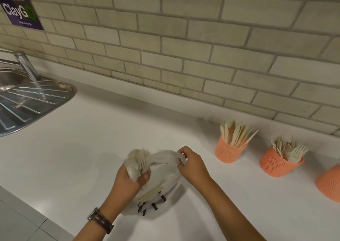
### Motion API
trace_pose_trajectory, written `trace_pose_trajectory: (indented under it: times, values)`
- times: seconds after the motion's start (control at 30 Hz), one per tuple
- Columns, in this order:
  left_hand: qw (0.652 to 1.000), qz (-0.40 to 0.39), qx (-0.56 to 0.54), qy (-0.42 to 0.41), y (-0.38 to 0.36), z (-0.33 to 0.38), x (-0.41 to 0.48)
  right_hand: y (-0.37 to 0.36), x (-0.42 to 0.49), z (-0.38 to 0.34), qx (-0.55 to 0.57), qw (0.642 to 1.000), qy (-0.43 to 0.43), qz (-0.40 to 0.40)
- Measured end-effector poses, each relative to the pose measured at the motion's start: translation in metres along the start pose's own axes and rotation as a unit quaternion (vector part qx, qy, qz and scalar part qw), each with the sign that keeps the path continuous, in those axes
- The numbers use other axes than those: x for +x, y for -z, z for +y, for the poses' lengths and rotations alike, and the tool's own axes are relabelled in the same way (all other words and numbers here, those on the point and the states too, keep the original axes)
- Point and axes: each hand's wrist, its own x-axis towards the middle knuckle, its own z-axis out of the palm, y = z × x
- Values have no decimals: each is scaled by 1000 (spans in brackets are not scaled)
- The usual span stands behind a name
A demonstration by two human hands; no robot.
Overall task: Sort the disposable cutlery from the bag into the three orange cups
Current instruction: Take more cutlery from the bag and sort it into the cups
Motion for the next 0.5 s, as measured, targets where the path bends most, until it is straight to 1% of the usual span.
trace_pose_trajectory:
  times: [0.03,0.13,0.2,0.23,0.27,0.33,0.37,0.43,0.5]
  values:
    - [999,28,-26,16,0,2,3,-2,1,1,8,1000,0,-3]
    - [985,94,-145,11,2,15,14,-8,4,4,63,998,-1,-1]
    - [953,116,-276,52,1,27,20,-8,4,4,115,993,-18,-1]
    - [930,99,-344,88,0,33,21,-6,3,5,141,990,-29,-8]
    - [907,61,-398,123,-2,38,23,-3,1,4,168,985,-36,-21]
    - [875,-33,-450,174,-9,45,23,6,-6,3,203,978,-32,-45]
    - [866,-74,-456,190,-14,48,21,12,-12,2,205,978,-25,-43]
    - [850,-140,-458,219,-28,52,17,27,-30,-2,209,978,-16,-2]
    - [837,-195,-452,240,-46,54,11,44,-52,-4,245,967,-18,66]
